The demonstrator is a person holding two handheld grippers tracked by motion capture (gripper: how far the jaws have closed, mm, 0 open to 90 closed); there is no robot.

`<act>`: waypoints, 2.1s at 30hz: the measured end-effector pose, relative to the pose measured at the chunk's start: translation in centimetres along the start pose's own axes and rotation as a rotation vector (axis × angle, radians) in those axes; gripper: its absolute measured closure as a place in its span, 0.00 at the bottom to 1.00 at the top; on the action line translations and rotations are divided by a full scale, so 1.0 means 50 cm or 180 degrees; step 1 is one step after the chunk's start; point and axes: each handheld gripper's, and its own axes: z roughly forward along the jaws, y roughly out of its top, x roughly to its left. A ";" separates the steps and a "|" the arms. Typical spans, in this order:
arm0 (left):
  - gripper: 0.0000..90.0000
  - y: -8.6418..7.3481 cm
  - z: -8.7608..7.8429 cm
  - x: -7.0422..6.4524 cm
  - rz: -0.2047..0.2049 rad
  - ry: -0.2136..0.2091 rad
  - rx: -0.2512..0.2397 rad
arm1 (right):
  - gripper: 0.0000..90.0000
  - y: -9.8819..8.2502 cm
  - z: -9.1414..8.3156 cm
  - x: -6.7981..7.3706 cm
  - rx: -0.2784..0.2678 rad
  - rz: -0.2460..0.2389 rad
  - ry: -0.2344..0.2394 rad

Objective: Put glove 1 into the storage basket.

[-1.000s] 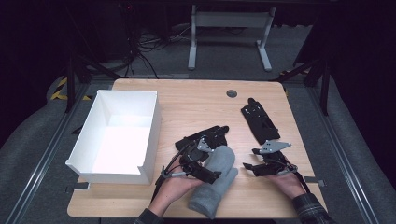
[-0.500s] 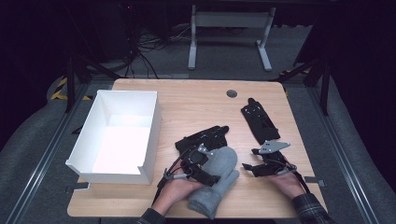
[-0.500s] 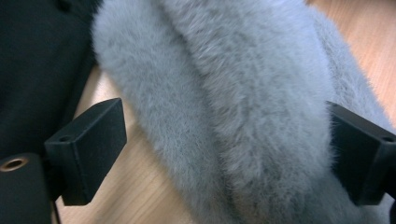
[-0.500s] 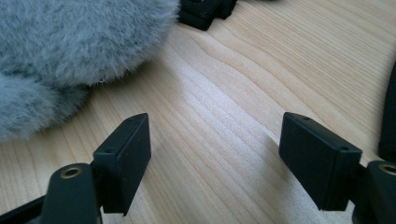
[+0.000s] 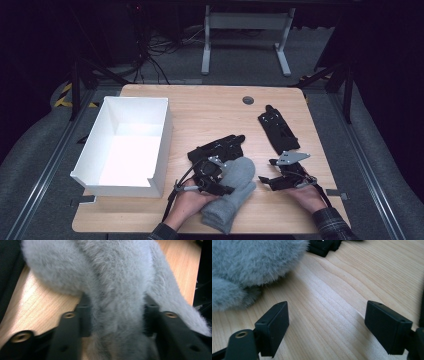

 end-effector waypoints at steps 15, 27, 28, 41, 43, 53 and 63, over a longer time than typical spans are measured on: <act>0.82 0.012 -0.033 -0.011 -0.0003 -0.0080 -0.0098 | 0.19 0.001 0.001 0.000 0.0017 -0.0002 0.0004; 0.83 0.033 -0.118 -0.033 0.0126 0.0003 -0.0449 | 0.18 0.001 0.001 0.000 0.0022 0.0006 -0.0004; 0.83 0.035 -0.127 -0.034 0.0127 0.0018 -0.0482 | 0.18 0.001 0.001 0.000 0.0022 0.0005 -0.0001; 0.83 0.080 -0.250 -0.052 0.0206 0.0284 -0.0764 | 0.18 0.001 0.001 0.000 0.0022 0.0006 -0.0001; 0.83 0.092 -0.286 -0.053 0.0219 0.0347 -0.0824 | 0.18 0.001 0.001 0.000 0.0023 0.0007 -0.0002; 0.83 0.127 -0.410 -0.045 0.0216 0.0560 -0.1028 | 0.18 0.001 0.002 0.000 0.0024 0.0014 -0.0011; 0.83 0.127 -0.513 -0.022 0.0106 0.0713 -0.1126 | 0.18 0.001 0.002 0.000 0.0024 0.0021 -0.0020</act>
